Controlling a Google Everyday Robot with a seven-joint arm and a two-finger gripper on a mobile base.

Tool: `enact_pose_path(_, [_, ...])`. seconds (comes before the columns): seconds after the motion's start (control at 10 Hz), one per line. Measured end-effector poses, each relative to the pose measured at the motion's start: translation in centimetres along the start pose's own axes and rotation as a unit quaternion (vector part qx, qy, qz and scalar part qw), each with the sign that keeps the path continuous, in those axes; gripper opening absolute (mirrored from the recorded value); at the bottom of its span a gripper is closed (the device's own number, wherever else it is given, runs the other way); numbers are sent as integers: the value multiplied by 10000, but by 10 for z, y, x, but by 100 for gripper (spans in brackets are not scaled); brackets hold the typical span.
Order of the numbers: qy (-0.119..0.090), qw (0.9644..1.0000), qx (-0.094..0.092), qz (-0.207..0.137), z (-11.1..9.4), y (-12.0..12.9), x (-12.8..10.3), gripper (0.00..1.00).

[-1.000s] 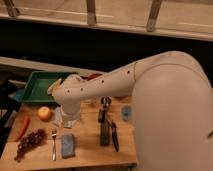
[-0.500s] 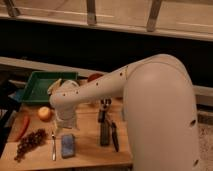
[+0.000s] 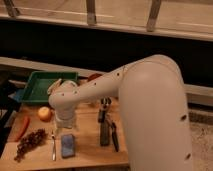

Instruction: Wipe red bowl with sponge

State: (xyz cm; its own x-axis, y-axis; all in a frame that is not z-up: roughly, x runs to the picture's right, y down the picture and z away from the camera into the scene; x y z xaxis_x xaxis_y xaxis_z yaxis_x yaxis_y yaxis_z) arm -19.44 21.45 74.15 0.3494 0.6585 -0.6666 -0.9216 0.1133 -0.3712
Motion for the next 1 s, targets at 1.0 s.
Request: enact_pose_path(1.0, [707,9971,105,262,62,-5,7,58])
